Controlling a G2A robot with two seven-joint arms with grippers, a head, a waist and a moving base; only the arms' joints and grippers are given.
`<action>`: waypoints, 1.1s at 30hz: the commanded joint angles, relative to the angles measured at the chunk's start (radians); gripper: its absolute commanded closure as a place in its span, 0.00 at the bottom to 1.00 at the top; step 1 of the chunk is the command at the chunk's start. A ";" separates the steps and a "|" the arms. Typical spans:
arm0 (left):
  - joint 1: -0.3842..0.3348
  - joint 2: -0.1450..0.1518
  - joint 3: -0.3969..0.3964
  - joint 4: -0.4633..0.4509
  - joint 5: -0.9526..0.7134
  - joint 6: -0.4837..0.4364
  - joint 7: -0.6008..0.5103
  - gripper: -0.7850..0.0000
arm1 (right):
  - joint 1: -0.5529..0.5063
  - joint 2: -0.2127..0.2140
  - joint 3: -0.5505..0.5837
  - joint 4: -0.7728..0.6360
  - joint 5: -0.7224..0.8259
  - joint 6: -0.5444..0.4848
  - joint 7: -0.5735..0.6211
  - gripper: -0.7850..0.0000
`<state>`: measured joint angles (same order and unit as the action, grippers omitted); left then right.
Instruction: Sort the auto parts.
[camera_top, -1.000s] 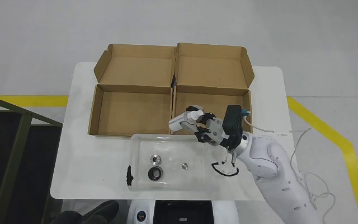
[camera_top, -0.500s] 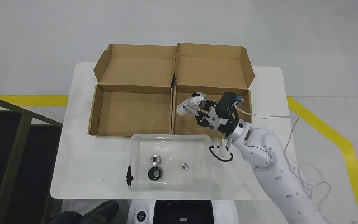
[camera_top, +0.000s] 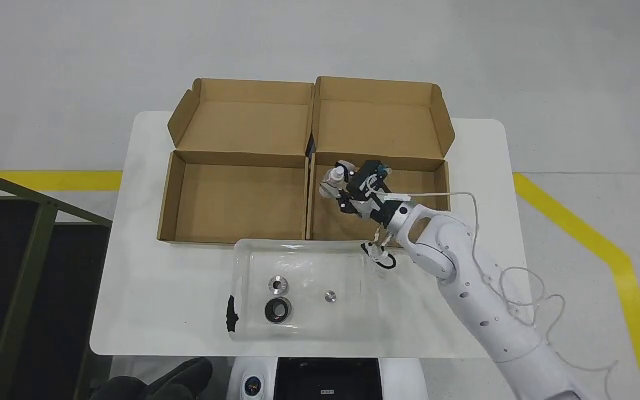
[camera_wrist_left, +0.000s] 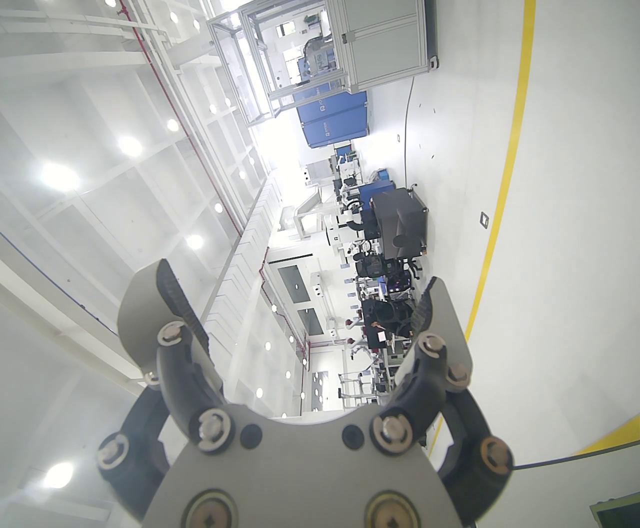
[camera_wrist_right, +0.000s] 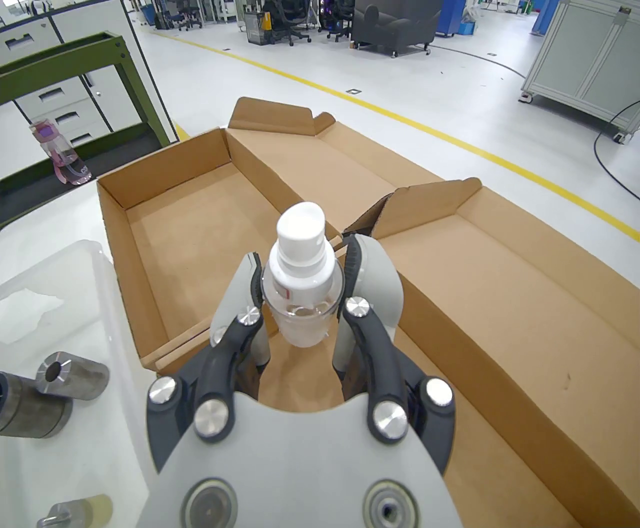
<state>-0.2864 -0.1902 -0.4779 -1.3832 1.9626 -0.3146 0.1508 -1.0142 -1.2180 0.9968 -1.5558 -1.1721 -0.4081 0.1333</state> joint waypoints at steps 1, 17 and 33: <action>0.000 0.000 0.000 0.000 0.000 0.000 0.000 0.00 | 0.017 -0.005 -0.012 0.025 -0.013 0.011 0.001 1.00; 0.000 0.000 0.000 0.000 0.000 0.000 0.000 0.00 | 0.071 -0.031 -0.065 0.151 -0.060 0.025 0.009 0.10; 0.000 0.000 0.000 0.000 0.000 0.000 0.000 0.00 | -0.015 -0.004 0.031 -0.086 -0.090 -0.071 0.122 0.00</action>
<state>-0.2864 -0.1902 -0.4779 -1.3832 1.9626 -0.3146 0.1508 -1.0194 -1.2250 1.0190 -1.6137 -1.2606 -0.4624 0.2398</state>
